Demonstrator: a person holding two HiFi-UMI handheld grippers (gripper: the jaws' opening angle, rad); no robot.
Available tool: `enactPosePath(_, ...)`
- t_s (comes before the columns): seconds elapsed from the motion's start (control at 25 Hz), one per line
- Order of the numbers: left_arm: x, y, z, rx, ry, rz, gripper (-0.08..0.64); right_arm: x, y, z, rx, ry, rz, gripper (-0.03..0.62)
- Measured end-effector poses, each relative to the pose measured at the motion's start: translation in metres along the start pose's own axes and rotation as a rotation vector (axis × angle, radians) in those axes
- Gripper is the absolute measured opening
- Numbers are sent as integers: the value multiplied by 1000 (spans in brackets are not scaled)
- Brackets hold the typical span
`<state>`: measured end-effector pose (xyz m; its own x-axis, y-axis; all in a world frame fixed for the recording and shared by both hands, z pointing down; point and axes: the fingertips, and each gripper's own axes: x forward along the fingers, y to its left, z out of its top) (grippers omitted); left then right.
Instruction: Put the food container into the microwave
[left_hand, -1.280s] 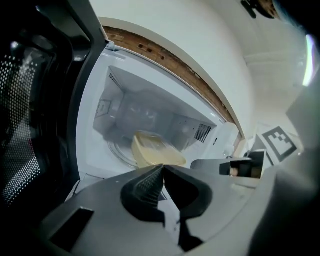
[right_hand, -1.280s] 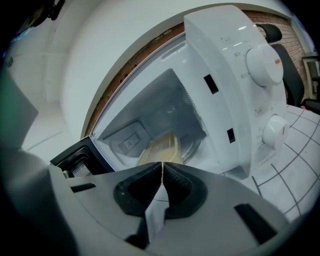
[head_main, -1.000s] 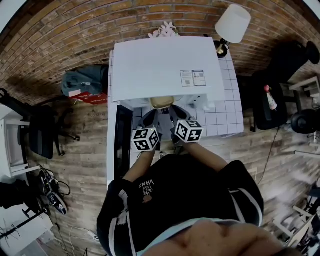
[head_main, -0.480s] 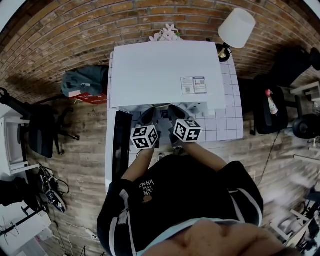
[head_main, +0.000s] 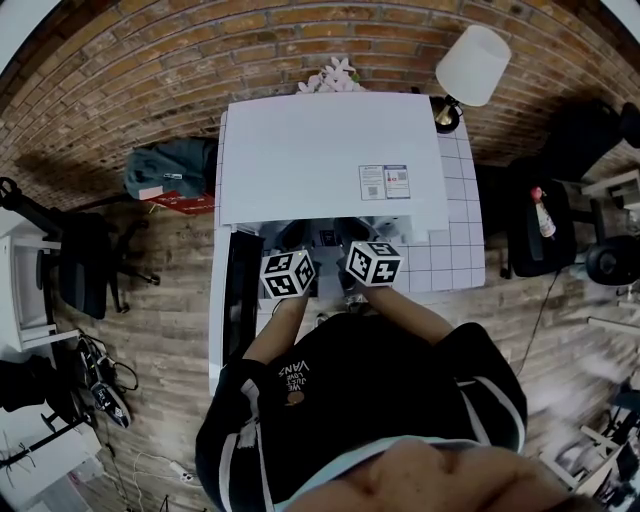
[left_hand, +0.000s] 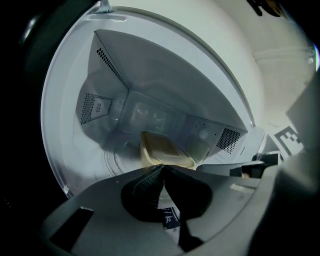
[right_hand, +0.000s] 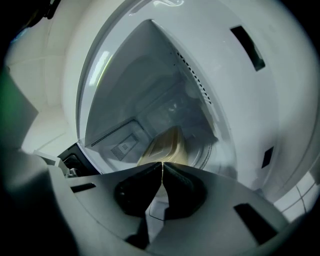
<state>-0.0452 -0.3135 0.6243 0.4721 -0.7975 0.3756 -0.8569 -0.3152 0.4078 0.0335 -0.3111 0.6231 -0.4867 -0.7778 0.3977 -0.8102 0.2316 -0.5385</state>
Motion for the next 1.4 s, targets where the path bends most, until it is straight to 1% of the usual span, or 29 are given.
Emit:
enactPosePath(0.28, -3, -7, -3, -7, 11, -15, 12, -4, 1, 3, 2, -9, 8, 11)
enactPosePath(0.48, -12, -13, -1, -2, -4, -34, 12, -12, 4, 5, 14, -26, 12, 11)
enactPosePath(0.64, -20, -18, 1, 4, -17, -46, 12, -21, 11, 6, 4, -40, 18, 11)
enactPosePath(1.4, -80, -56, -1, 87, -49, -155, 12, -82, 35, -3, -2, -152, -32, 9)
